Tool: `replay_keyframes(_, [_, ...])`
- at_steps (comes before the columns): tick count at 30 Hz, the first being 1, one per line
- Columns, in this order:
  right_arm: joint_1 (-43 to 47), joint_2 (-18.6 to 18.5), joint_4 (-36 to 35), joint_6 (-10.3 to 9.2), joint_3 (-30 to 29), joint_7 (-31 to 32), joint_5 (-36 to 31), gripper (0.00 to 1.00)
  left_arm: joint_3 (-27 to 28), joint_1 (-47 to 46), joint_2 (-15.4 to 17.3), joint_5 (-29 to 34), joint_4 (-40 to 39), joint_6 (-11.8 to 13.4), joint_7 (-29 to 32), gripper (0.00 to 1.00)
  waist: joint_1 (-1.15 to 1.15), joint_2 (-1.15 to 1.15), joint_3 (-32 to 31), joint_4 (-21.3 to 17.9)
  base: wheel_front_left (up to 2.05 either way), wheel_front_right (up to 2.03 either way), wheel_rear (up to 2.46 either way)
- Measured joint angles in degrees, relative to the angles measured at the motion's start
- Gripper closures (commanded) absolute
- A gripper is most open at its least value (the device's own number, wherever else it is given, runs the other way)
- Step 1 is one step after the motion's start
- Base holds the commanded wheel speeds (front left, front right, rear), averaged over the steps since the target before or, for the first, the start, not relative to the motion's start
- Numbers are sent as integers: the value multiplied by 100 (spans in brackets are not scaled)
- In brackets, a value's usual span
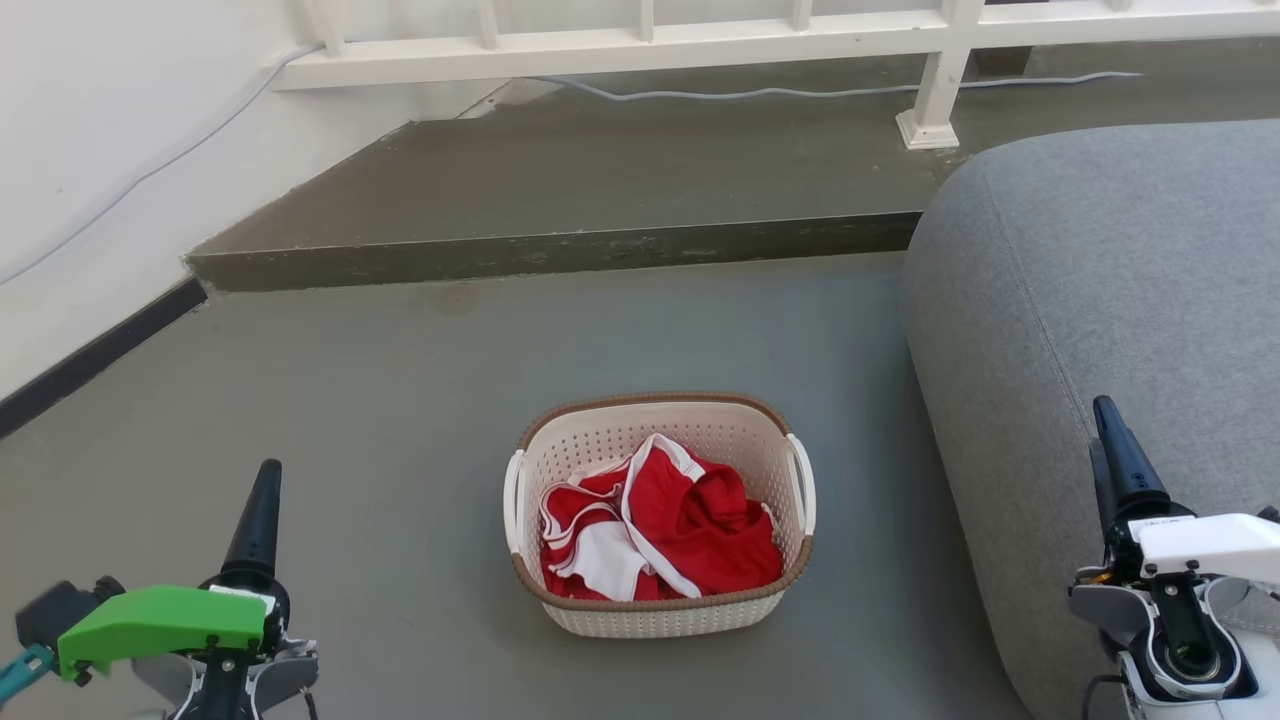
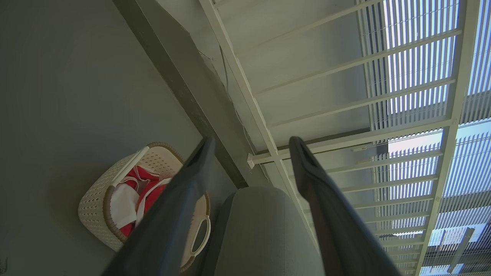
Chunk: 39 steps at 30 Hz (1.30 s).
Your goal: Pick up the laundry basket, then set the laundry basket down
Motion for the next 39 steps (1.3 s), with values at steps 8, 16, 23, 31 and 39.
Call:
replay_keyframes(8, [-116, -255, 10, -122, 230, -169, -900, 0, -149, -52, 66, 699, -5, 137, -175, 0, 0, 0, -7, 6, 0, 0, 0])
replay_keyframes(16, [-137, -354, 13, -304, 445, -338, -1696, 0, -248, -134, 118, 1514, -125, 296, -313, 0, 0, 0, -25, 9, 0, 0, 0])
replay_keyframes(23, [-225, -449, -22, -414, 637, -466, -2413, 0, -425, -158, 214, 2267, -156, 456, -476, 0, 0, 0, -44, 1, 0, 0, 0])
replay_keyframes(31, [-225, -489, -25, -567, 836, -631, -3128, 0, -619, -171, 236, 3058, -192, 586, -620, 0, 0, 0, -67, -4, 0, 0, 0])
replay_keyframes(39, [-225, -604, -23, -665, 949, -775, -3705, 0, -771, -186, 247, 3644, -285, 659, -779, 0, 0, 0, -54, 0, 0, 0, 0])
